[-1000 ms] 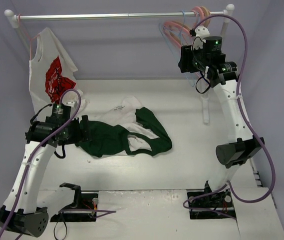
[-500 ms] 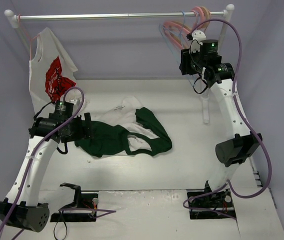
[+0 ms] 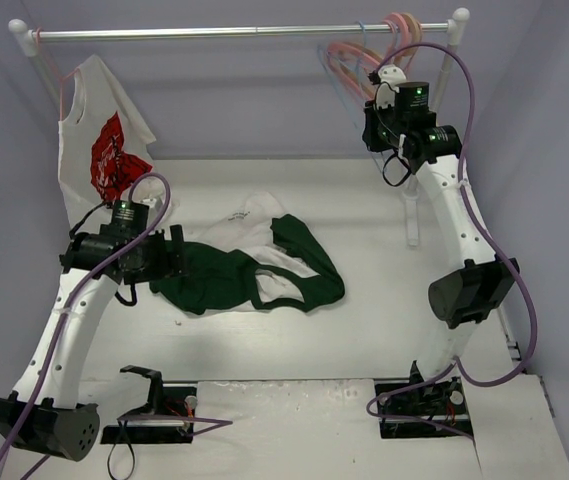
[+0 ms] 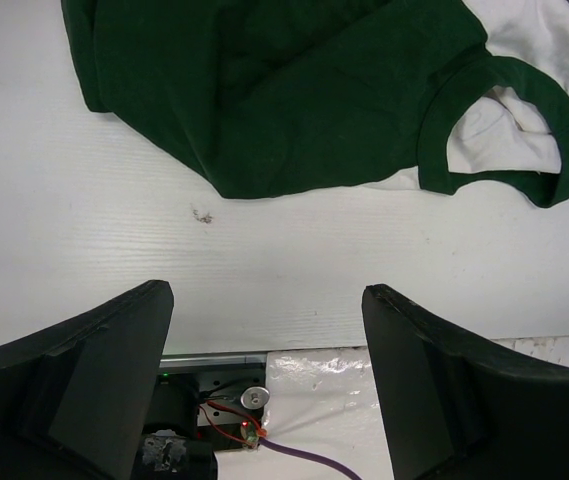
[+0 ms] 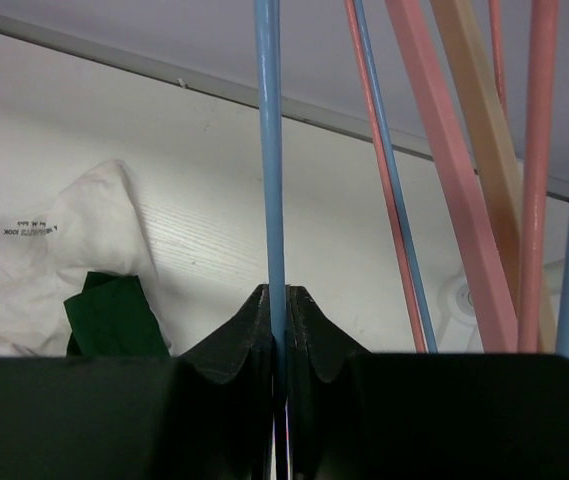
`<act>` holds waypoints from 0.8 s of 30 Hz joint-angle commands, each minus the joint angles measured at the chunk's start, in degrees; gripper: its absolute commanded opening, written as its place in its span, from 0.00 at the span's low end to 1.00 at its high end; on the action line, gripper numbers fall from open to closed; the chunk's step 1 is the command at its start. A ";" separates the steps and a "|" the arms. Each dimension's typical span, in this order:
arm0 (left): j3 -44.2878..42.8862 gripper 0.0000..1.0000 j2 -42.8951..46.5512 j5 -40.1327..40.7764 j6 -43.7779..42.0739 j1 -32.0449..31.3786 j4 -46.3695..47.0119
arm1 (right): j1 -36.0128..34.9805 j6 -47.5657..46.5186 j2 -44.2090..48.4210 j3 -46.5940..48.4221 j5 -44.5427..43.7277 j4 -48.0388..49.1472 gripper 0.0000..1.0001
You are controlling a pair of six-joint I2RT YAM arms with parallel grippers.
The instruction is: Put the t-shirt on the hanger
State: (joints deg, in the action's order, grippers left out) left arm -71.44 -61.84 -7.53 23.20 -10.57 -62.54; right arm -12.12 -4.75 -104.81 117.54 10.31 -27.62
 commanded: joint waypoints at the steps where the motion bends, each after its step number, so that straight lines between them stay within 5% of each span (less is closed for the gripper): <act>1: -2.56 0.77 -0.56 -0.47 0.00 -0.15 2.34 | -0.10 -0.61 0.31 3.40 -0.64 2.92 0.07; 4: -2.74 0.78 -0.91 -0.73 0.00 -0.15 2.60 | -0.45 -0.61 0.49 4.28 -0.46 2.74 0.00; 24: -5.64 0.78 -5.04 -2.67 0.26 -1.12 4.27 | -8.62 -2.81 14.02 -3.53 -0.64 8.02 0.00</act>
State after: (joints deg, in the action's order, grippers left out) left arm -74.37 -66.54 -9.41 23.20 -10.90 -60.51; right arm -19.40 -7.05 -94.70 115.46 9.47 -24.05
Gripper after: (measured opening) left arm 0.775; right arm 0.073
